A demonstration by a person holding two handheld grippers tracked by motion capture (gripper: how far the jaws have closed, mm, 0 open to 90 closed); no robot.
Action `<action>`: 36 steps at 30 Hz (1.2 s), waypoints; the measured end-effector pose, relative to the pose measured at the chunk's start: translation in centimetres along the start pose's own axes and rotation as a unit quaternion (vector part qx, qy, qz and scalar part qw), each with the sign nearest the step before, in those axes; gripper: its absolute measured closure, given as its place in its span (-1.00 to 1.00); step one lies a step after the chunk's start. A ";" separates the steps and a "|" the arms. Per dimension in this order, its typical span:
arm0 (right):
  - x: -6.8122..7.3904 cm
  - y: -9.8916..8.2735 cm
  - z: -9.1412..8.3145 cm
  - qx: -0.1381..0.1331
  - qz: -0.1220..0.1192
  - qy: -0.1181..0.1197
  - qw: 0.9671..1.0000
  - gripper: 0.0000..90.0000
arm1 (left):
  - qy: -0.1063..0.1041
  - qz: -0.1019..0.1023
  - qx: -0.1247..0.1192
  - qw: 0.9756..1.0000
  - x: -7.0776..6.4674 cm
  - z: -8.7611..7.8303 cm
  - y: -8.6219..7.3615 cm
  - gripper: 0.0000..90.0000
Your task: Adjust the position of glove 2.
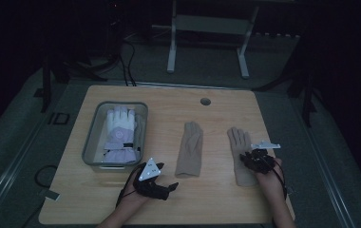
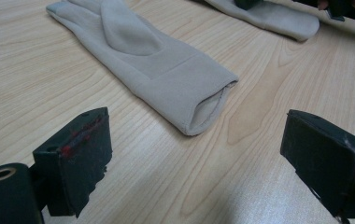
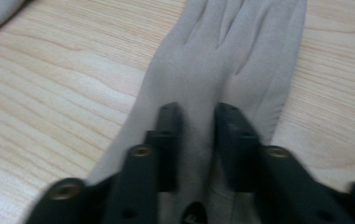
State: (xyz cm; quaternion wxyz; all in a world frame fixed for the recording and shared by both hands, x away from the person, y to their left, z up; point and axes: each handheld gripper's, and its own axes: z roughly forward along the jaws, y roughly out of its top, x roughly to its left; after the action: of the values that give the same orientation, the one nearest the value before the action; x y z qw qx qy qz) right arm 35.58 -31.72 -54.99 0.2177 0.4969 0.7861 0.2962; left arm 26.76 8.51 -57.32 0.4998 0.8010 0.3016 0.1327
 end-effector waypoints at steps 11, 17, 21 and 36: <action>1.3 2.0 -1.0 -0.020 0.071 -0.036 0.997 0.82 | 0.003 0.002 0.000 1.000 -0.1 0.0 0.0 -0.79; 2.7 3.9 -2.3 -0.047 0.094 -0.047 0.993 0.82 | 0.003 0.003 0.001 1.000 -0.1 0.0 0.0 -0.79; 3.6 5.3 -3.1 -0.063 0.105 -0.038 0.992 0.82 | 0.003 0.004 0.001 1.000 -0.1 0.0 0.0 -0.79; 8.2 10.3 -4.0 -0.105 0.108 0.008 0.989 0.81 | 0.001 0.004 0.000 1.000 -0.1 0.0 0.0 -0.79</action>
State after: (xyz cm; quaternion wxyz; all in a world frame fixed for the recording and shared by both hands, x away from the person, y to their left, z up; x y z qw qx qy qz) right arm 36.35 -21.82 -45.41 0.2291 0.5508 0.6944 0.4025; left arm 26.71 8.46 -57.31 0.4986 0.8024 0.2985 0.1355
